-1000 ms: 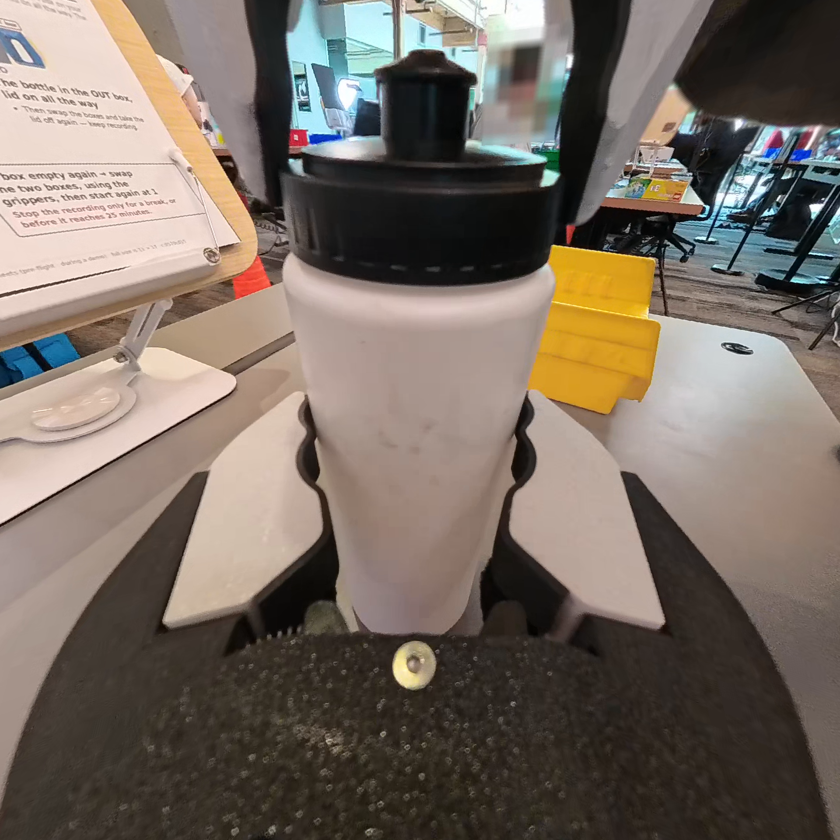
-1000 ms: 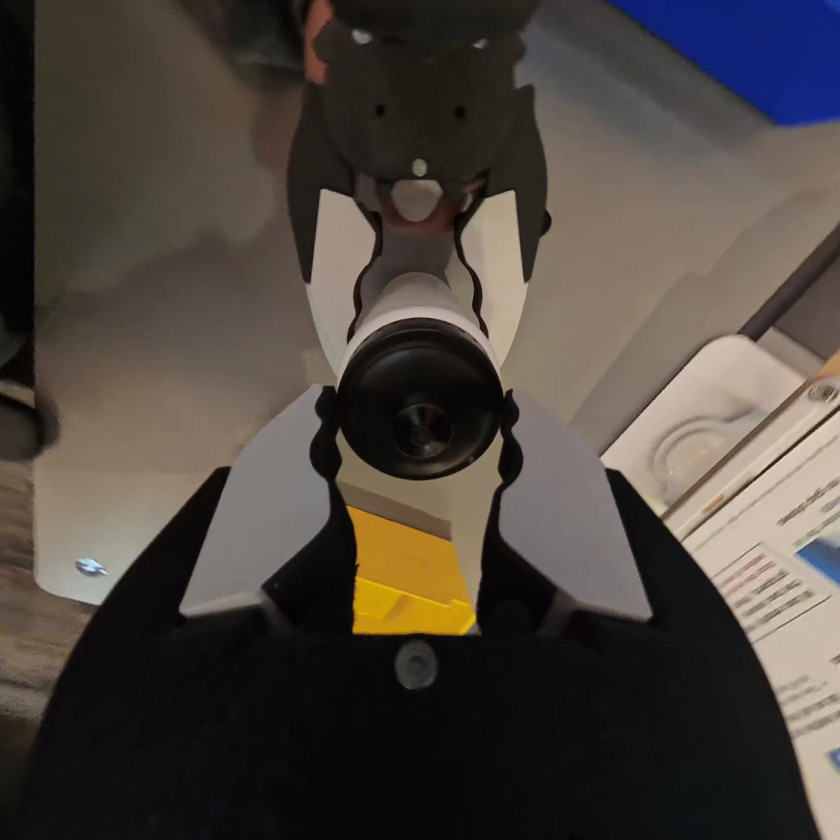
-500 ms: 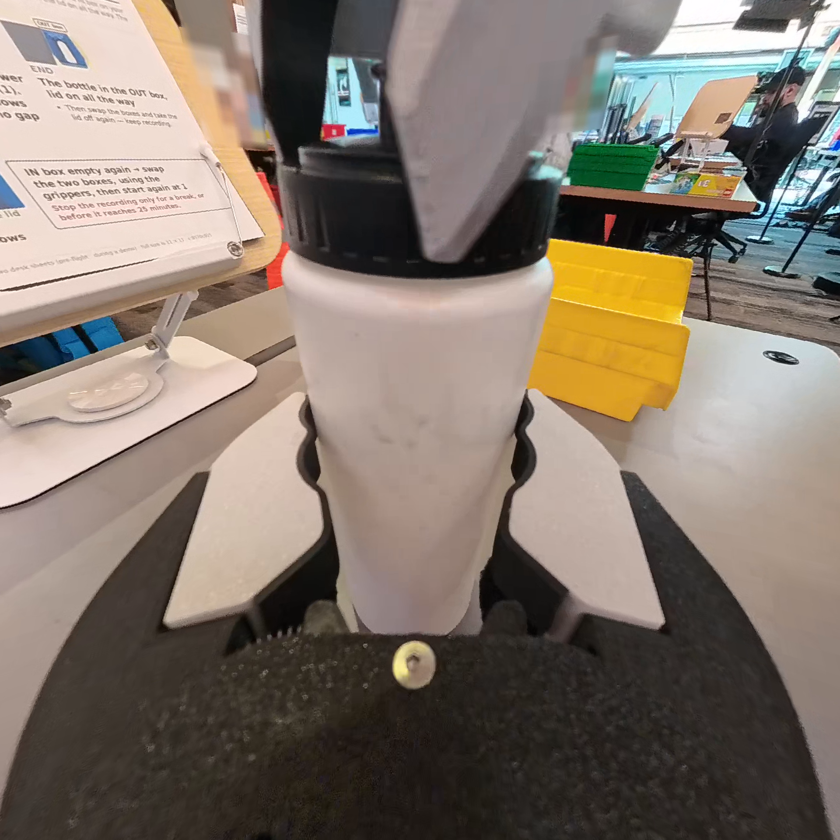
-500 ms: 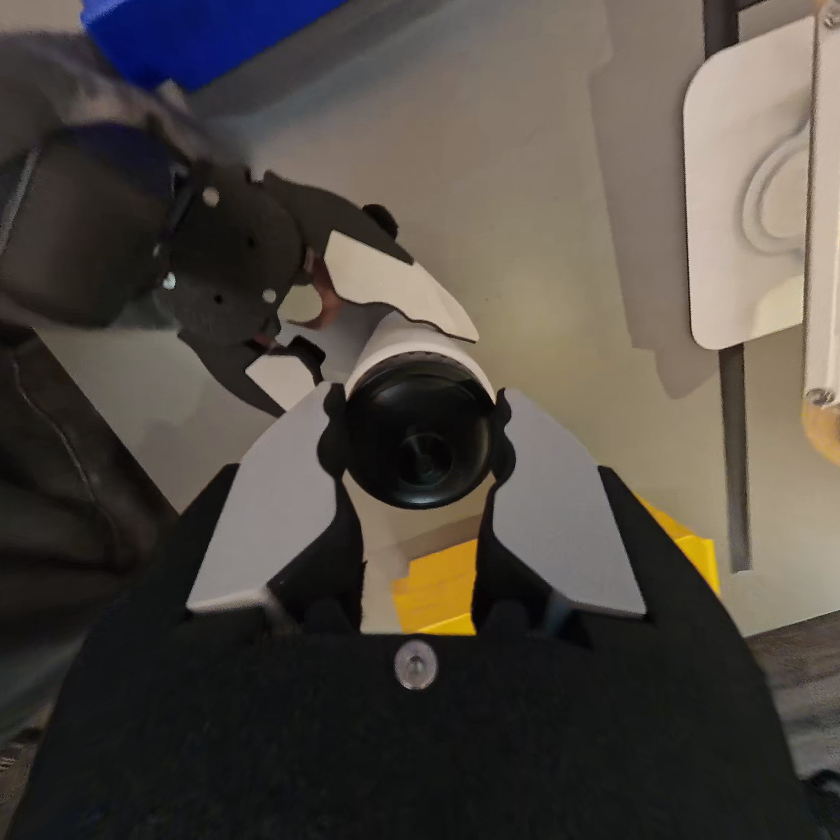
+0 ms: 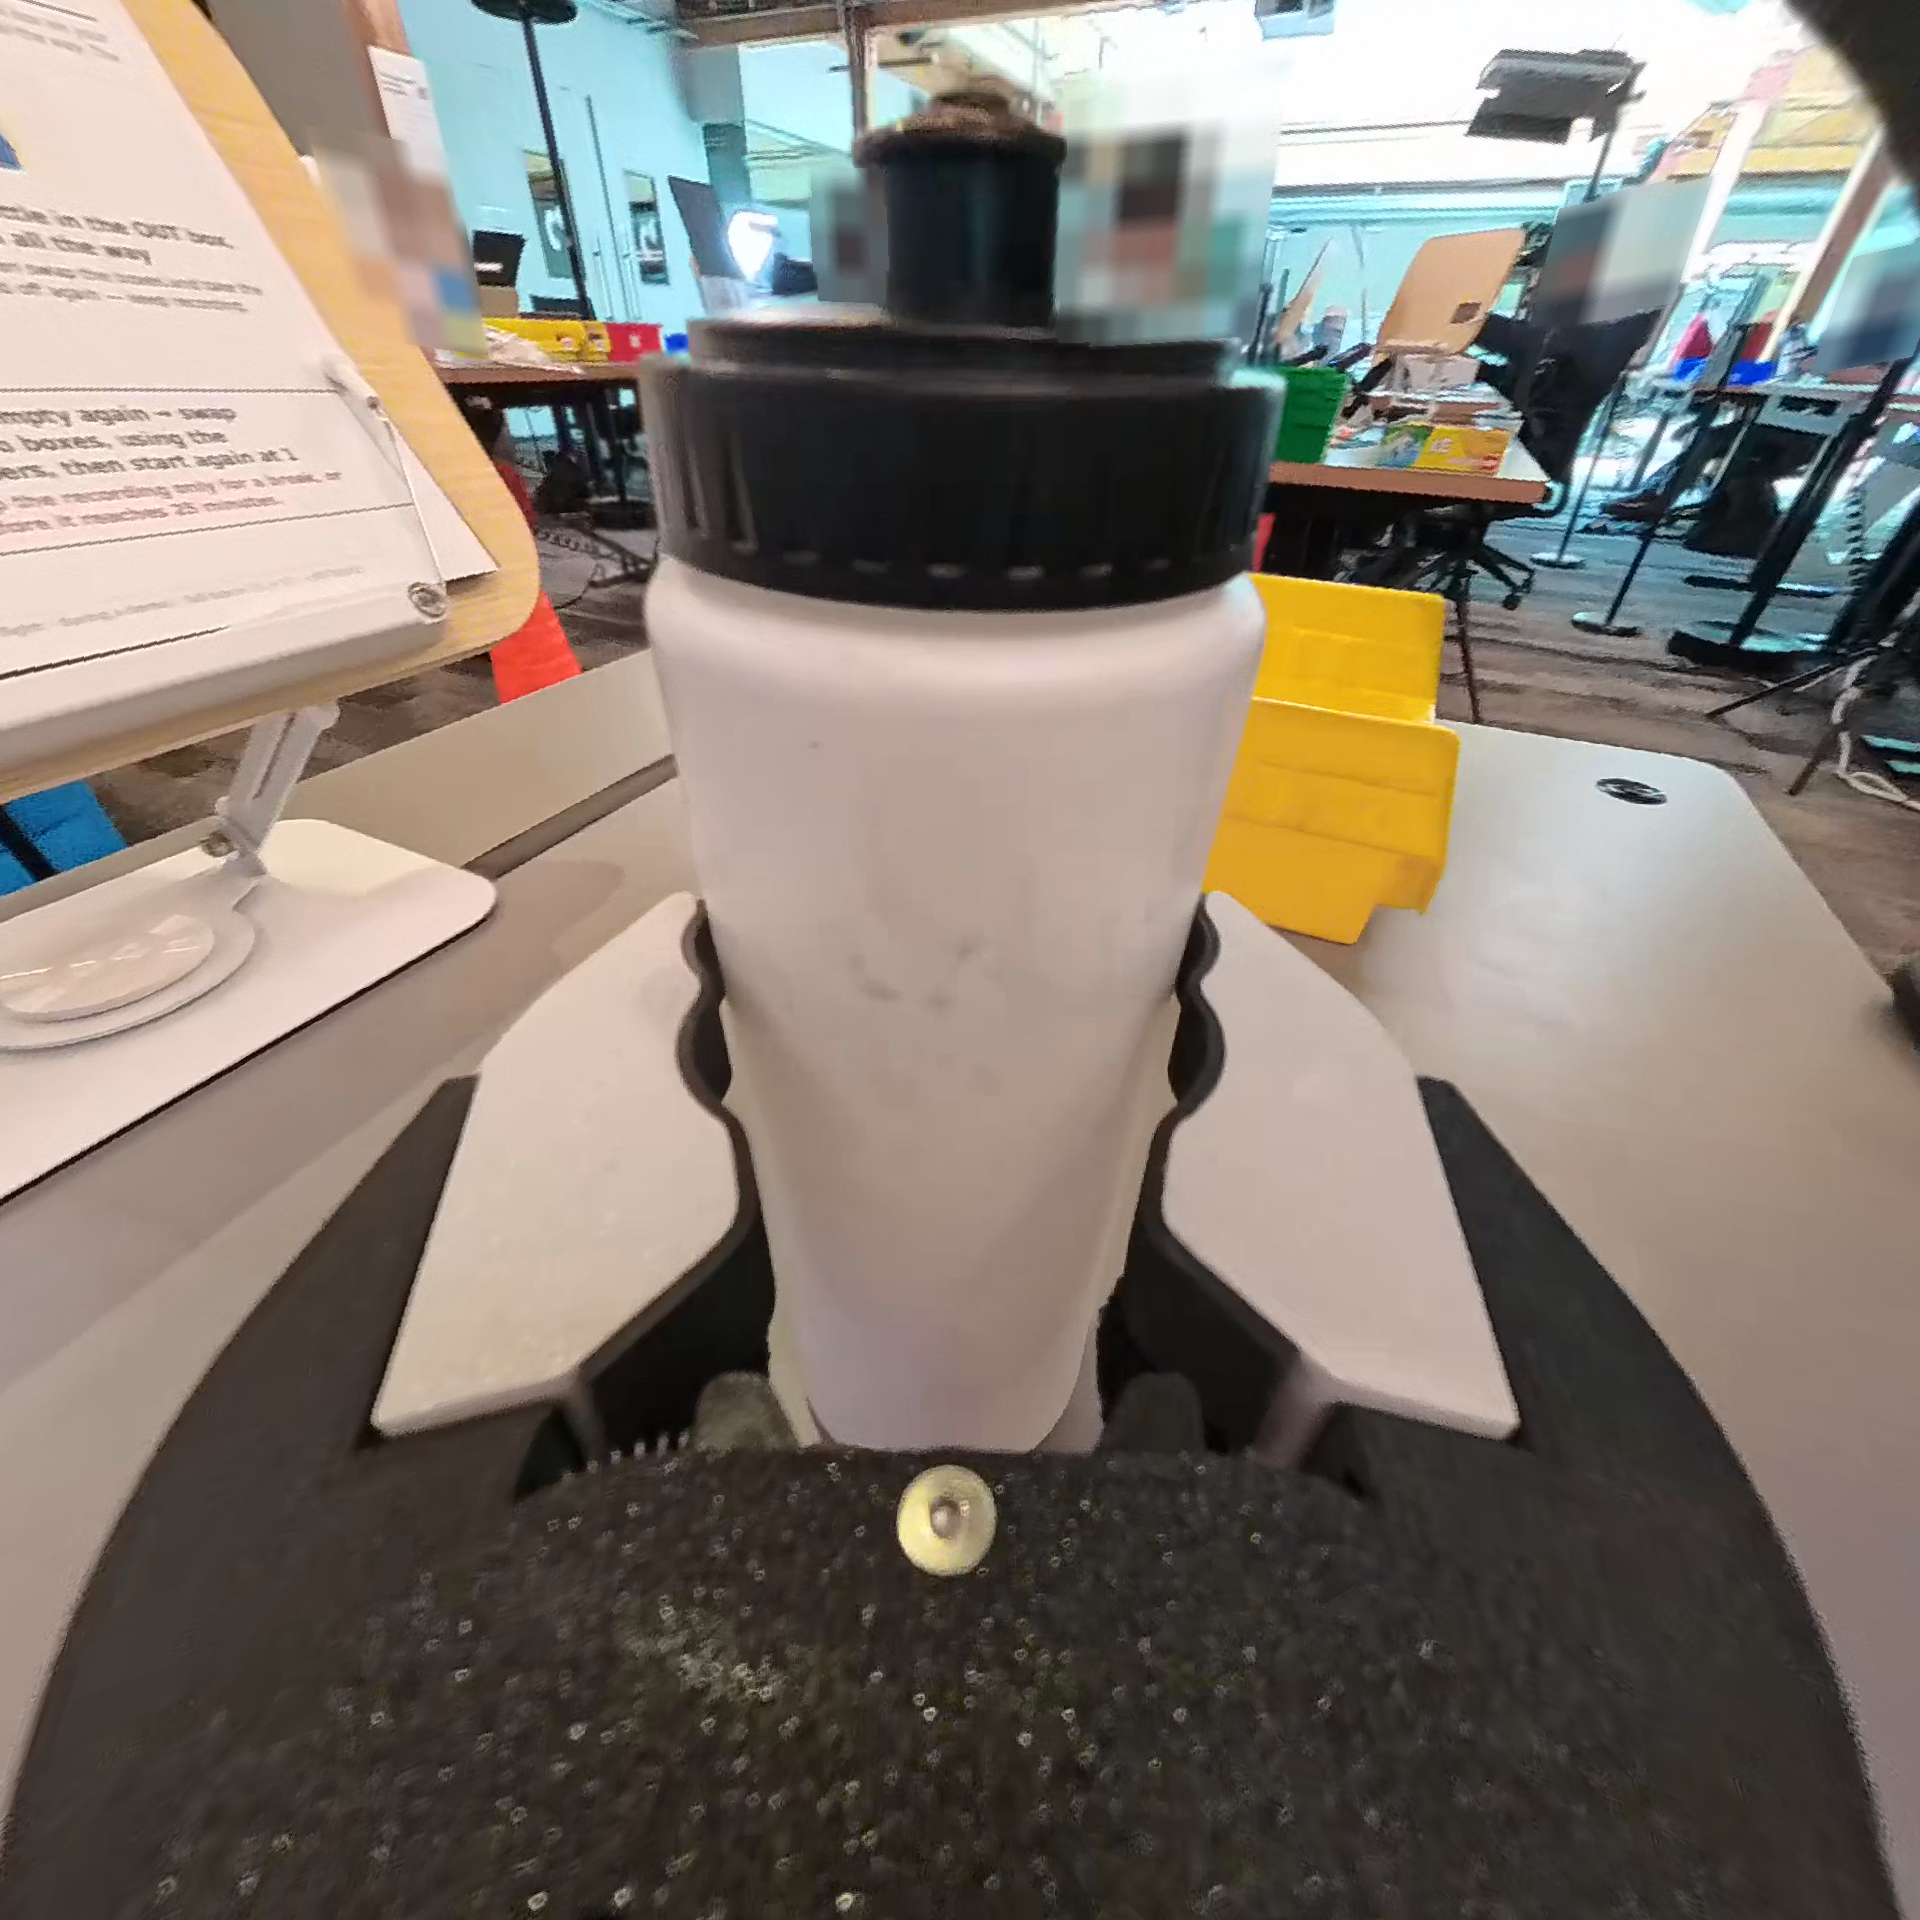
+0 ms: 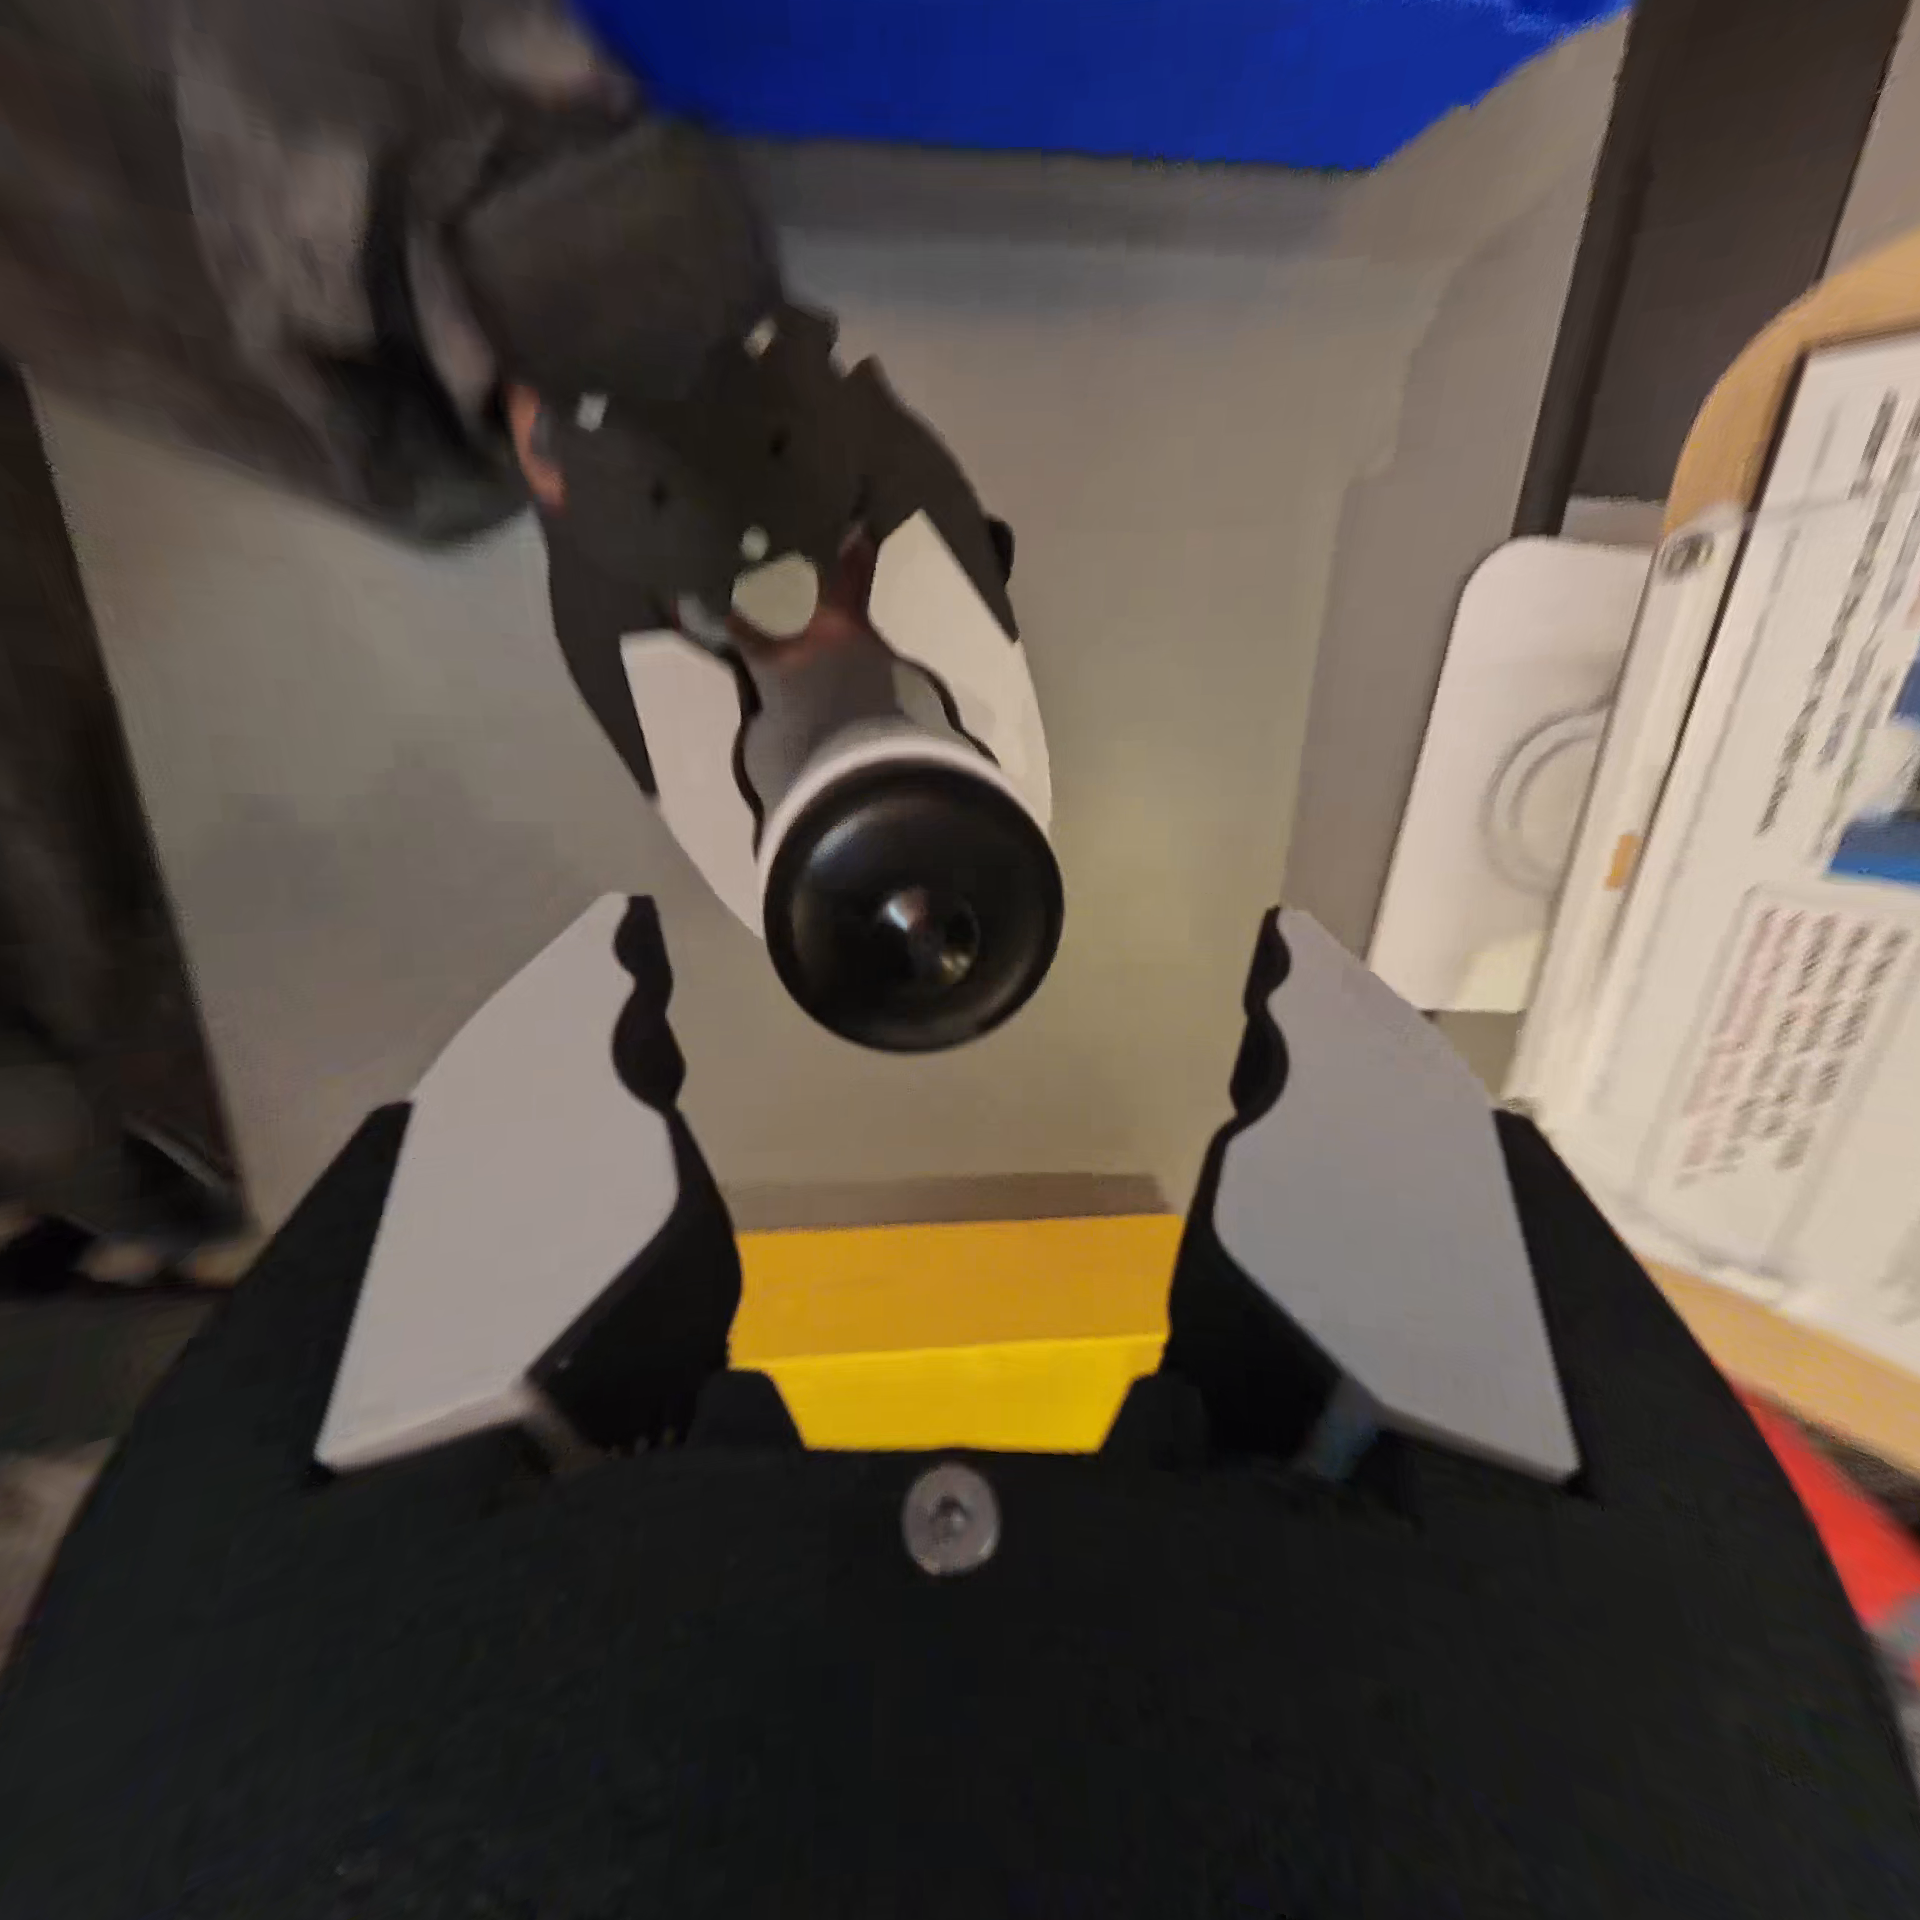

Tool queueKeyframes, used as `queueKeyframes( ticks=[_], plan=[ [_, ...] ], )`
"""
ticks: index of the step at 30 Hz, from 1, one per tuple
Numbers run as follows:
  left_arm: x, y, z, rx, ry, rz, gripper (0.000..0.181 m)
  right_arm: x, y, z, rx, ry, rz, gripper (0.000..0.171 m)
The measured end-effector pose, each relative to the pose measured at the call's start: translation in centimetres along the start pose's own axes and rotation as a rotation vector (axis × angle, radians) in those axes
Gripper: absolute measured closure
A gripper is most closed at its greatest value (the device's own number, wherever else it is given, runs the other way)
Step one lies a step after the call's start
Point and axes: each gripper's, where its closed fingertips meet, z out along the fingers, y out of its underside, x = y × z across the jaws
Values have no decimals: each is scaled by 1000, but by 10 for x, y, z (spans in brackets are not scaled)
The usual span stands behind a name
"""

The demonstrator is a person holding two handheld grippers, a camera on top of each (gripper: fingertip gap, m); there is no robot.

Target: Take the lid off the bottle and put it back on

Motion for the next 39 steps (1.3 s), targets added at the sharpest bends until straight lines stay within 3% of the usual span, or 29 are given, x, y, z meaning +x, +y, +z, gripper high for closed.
queueKeyframes(
  ticks=[6,11,16,25,39],
  plan=[
    [7,0,2,4,45,2,98,-6,25,1,-91,-18,-491,88],
    [10,1,1,-3,92,-1,98,-4,36,14,-206,-86,-711,84],
    [11,2,1,-3,124,-12,98,-5,20,23,-105,-171,-835,92],
    [12,3,1,-12,149,-49,97,-13,27,34,-78,-245,-910,100],
    [11,5,3,-29,73,-45,97,-14,30,34,-72,-209,-546,101]
  ],
)
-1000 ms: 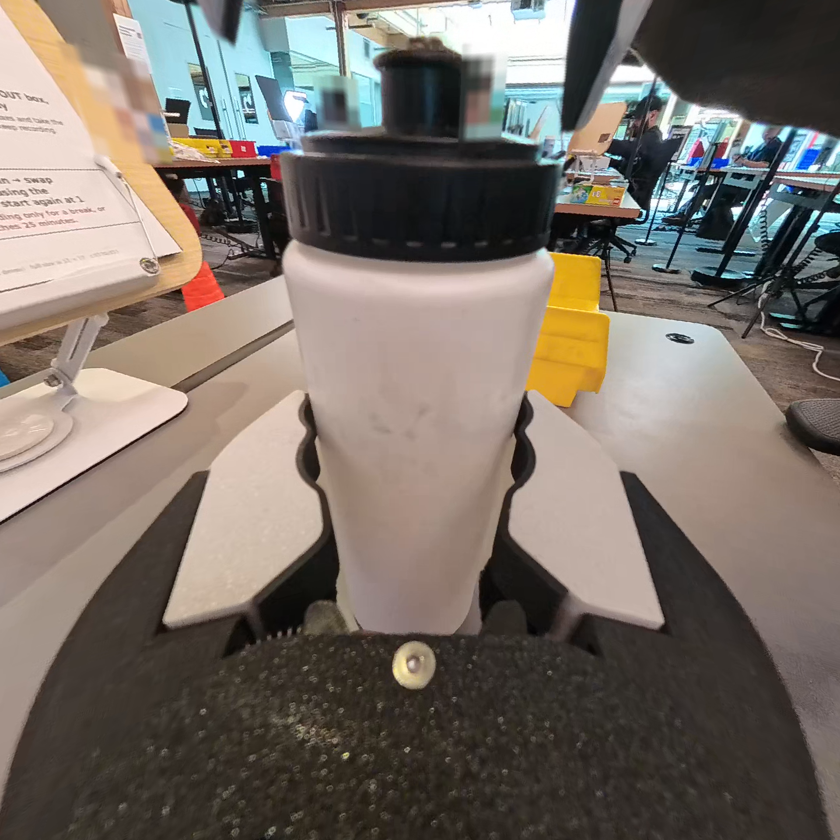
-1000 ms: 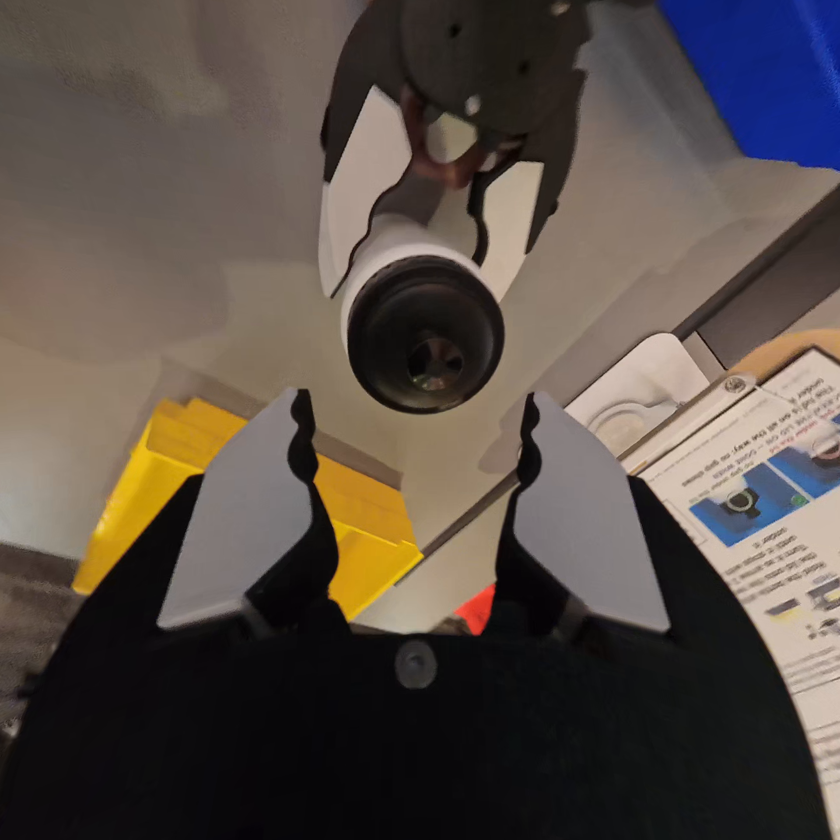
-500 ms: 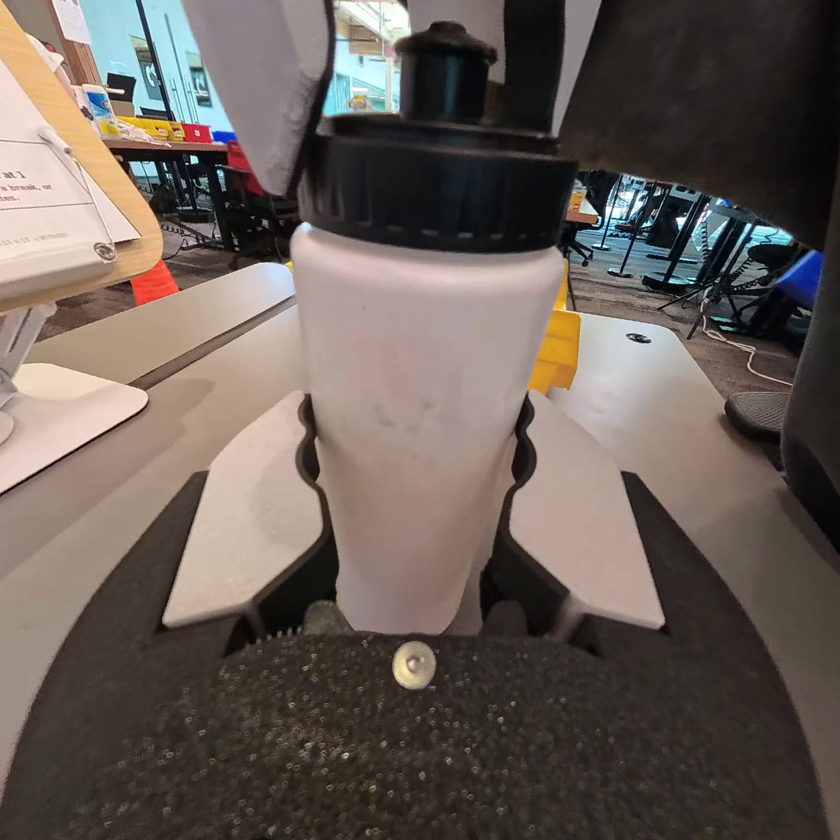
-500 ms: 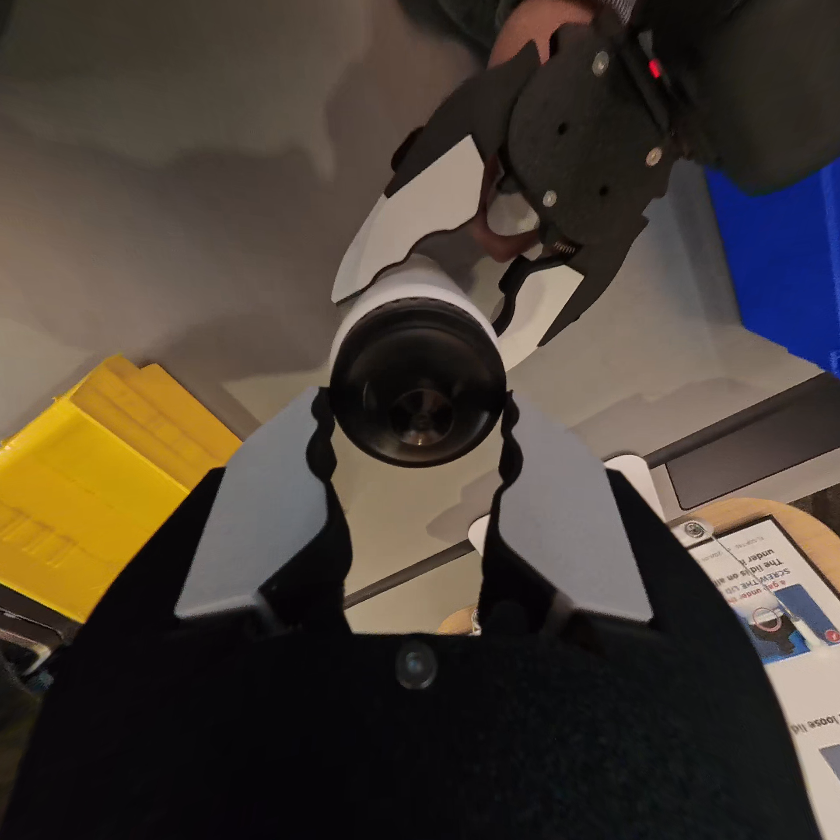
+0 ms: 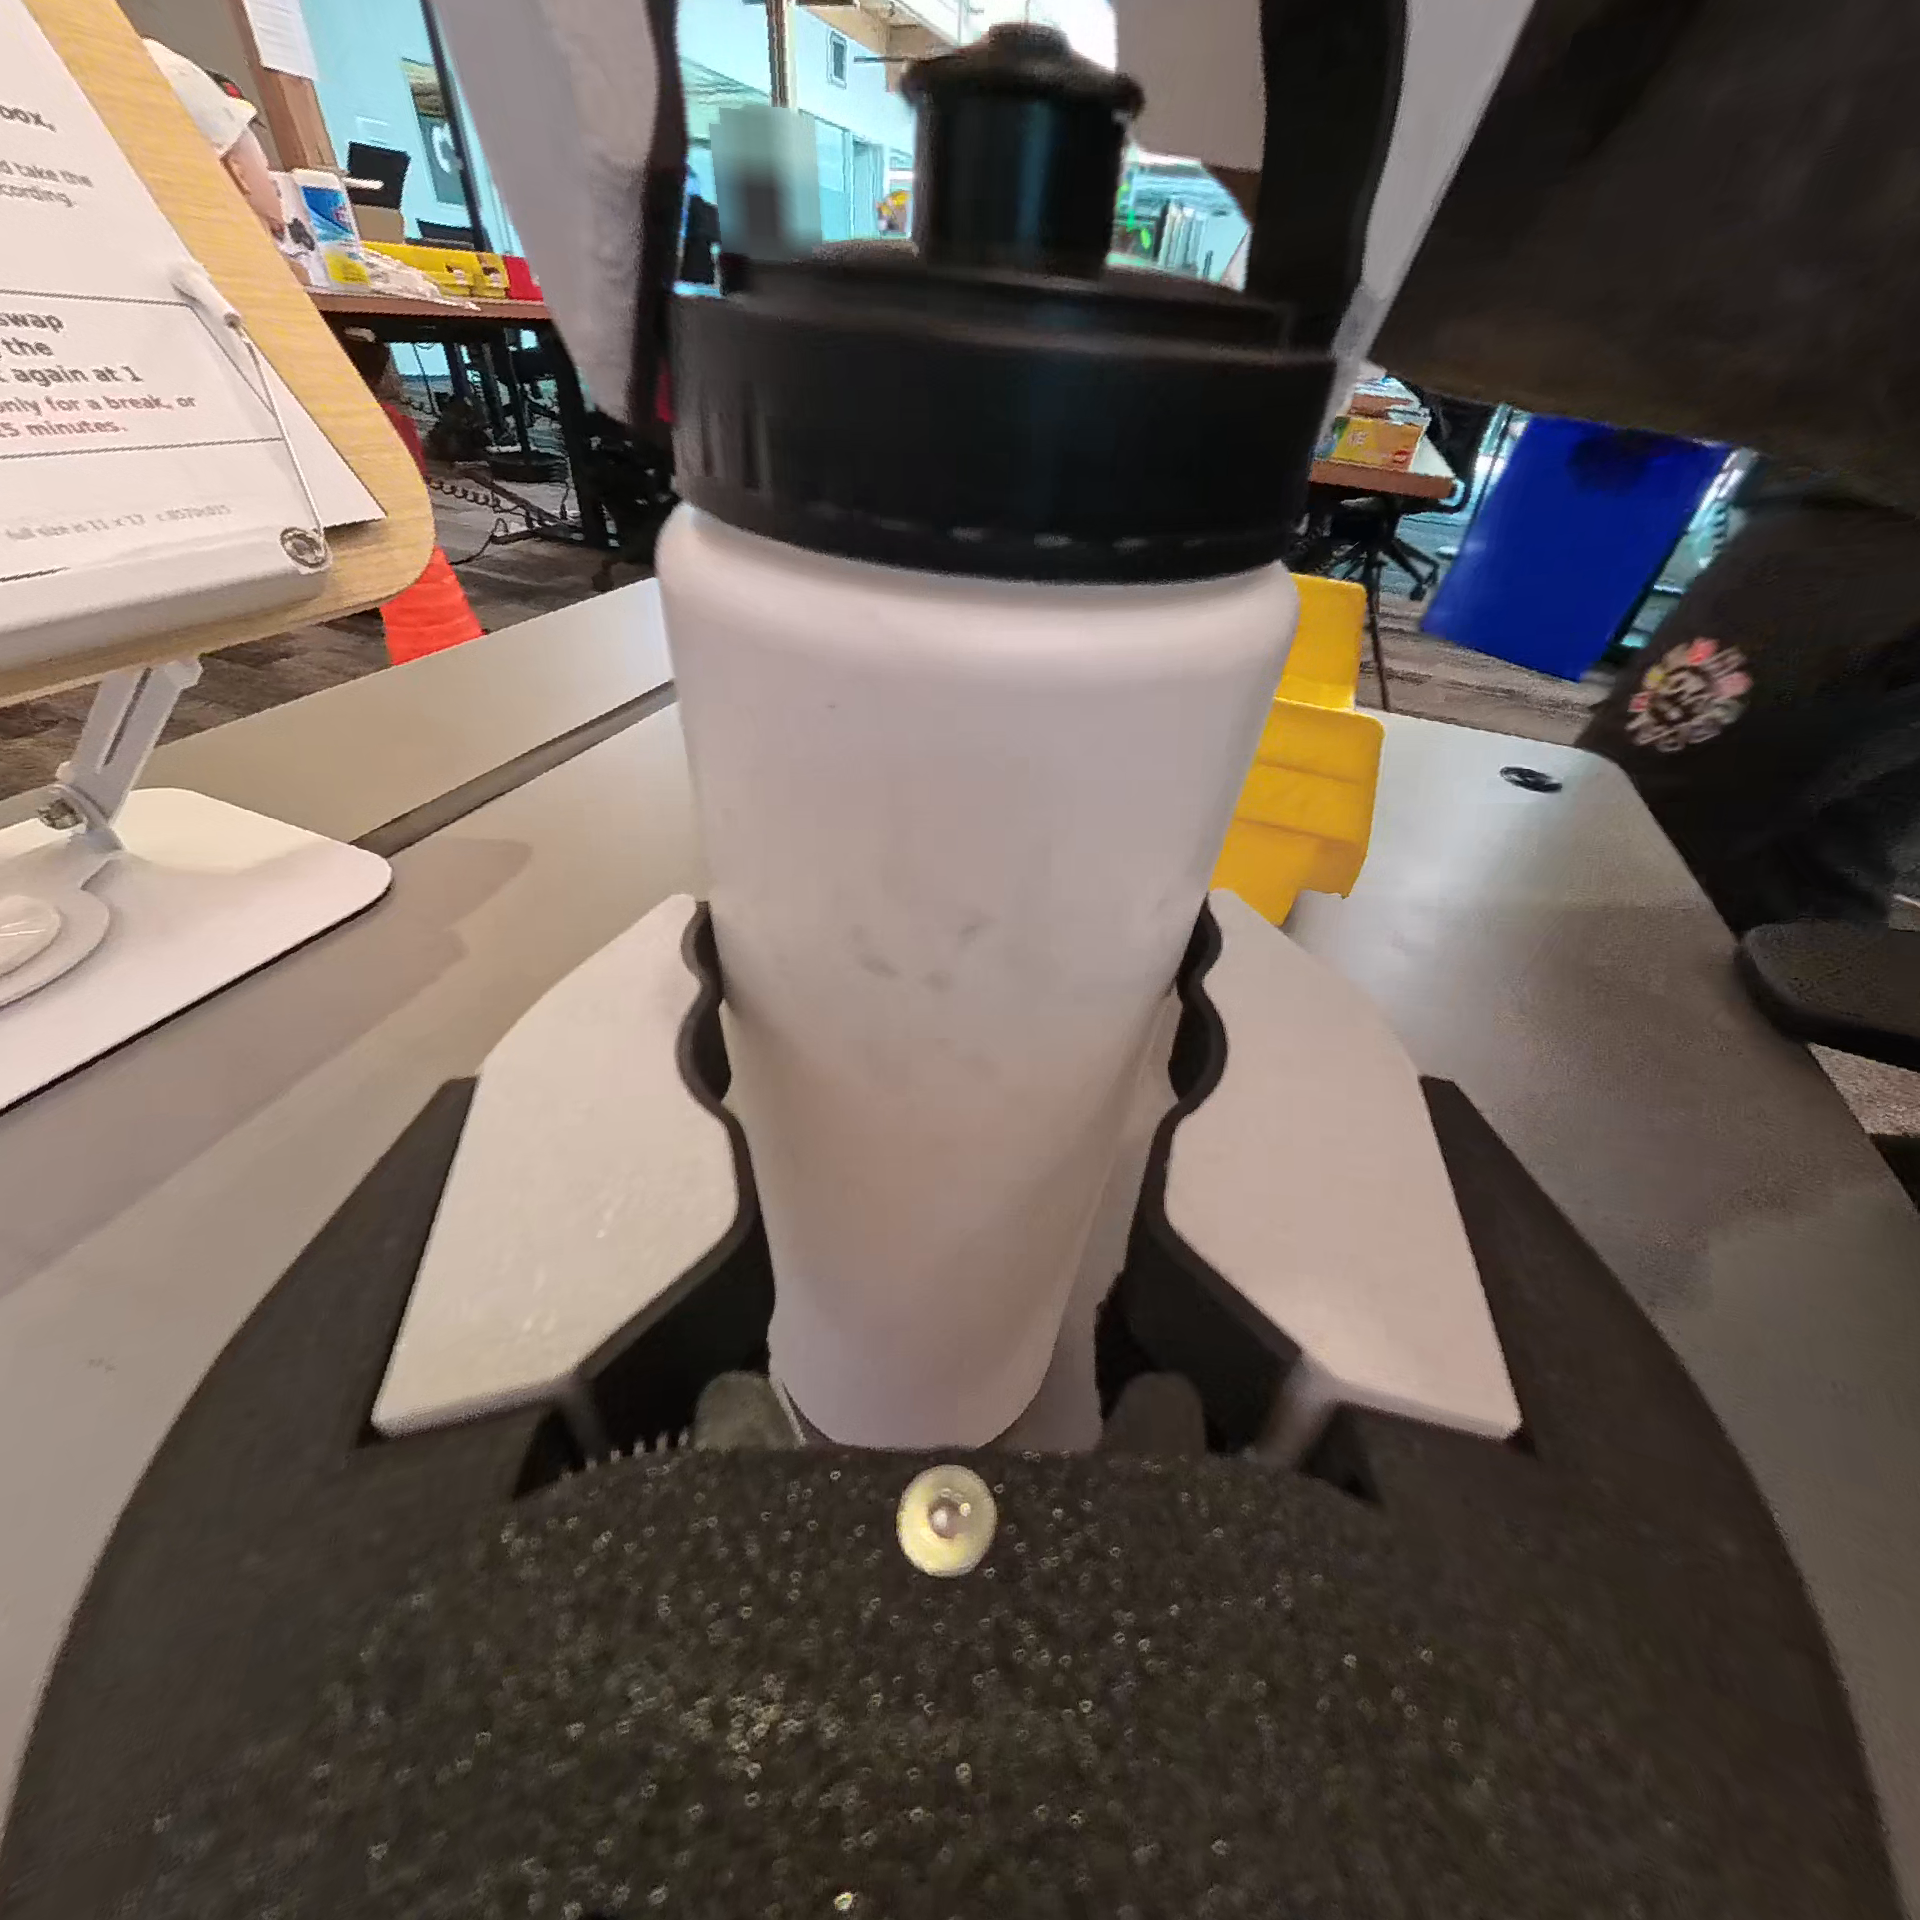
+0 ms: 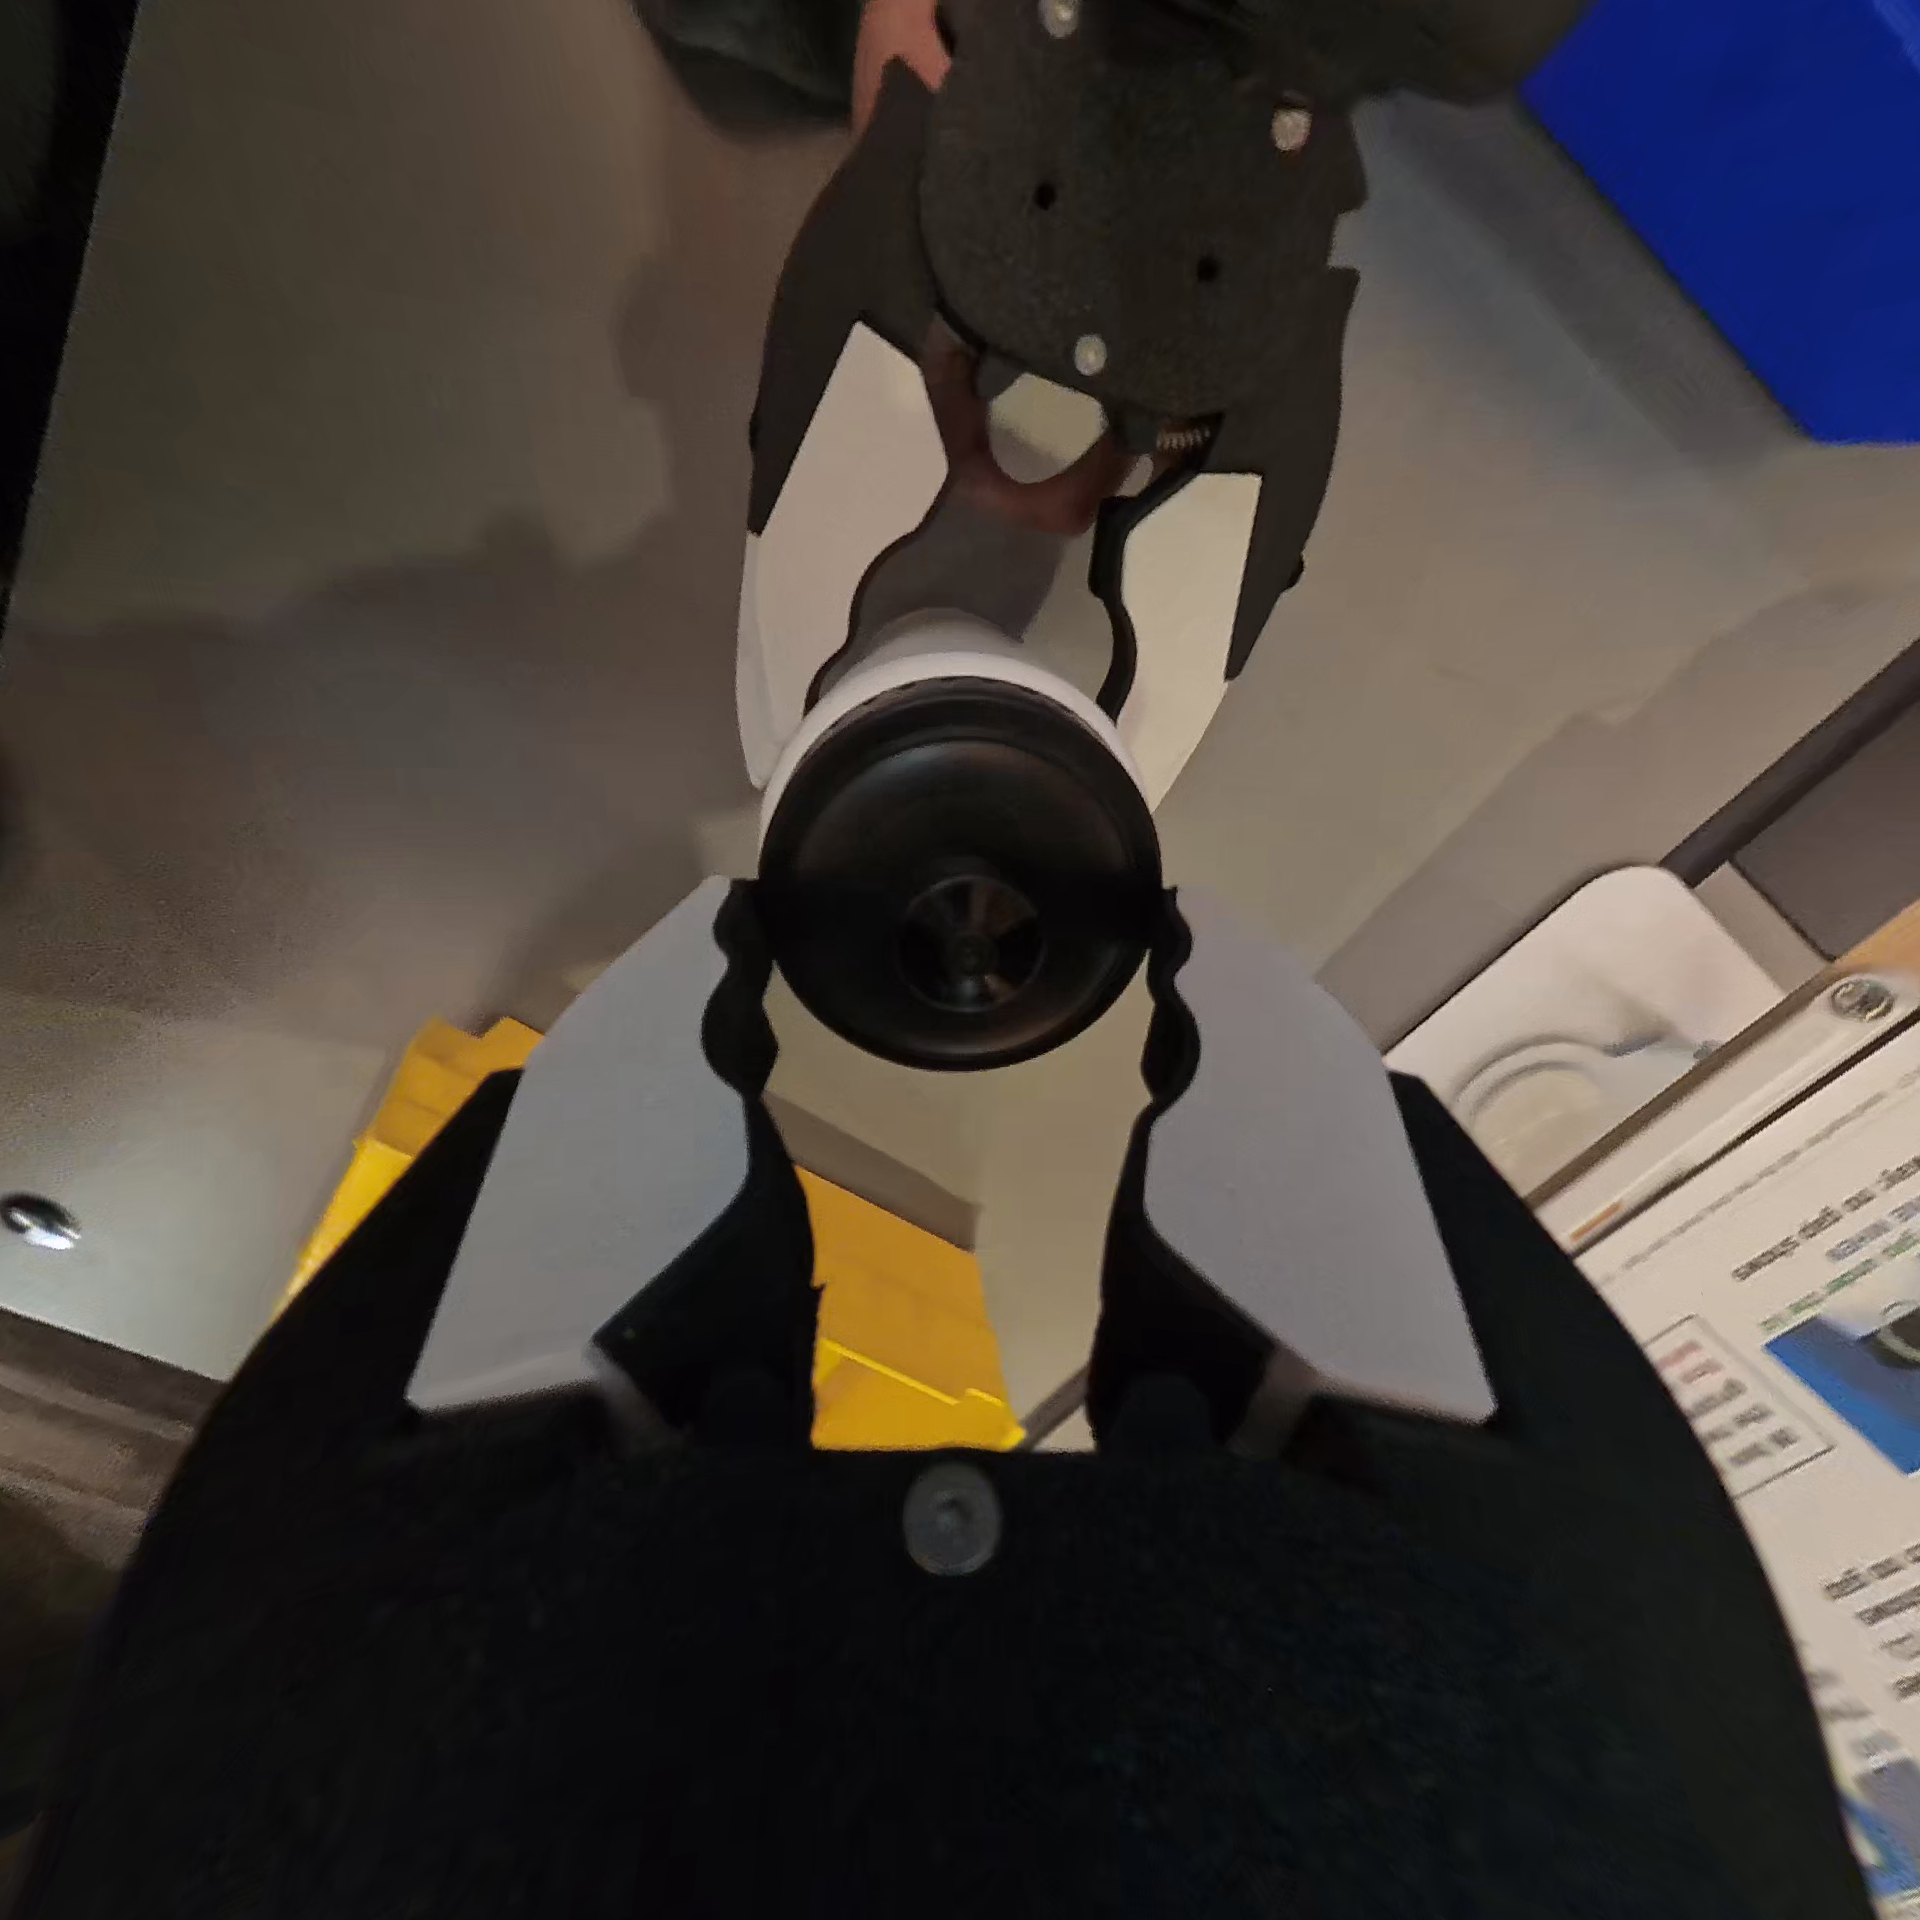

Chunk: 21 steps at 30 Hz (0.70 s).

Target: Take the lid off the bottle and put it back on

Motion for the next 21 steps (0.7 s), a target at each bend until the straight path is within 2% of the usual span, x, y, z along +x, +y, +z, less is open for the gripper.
queueKeyframes(
  ticks=[12,21],
  plan=[
    [-4,0,0,4,-123,10,97,0,-3,0,14,74,419,101],
    [-5,3,1,-9,-171,37,97,-2,-6,0,84,195,834,100]
  ],
)
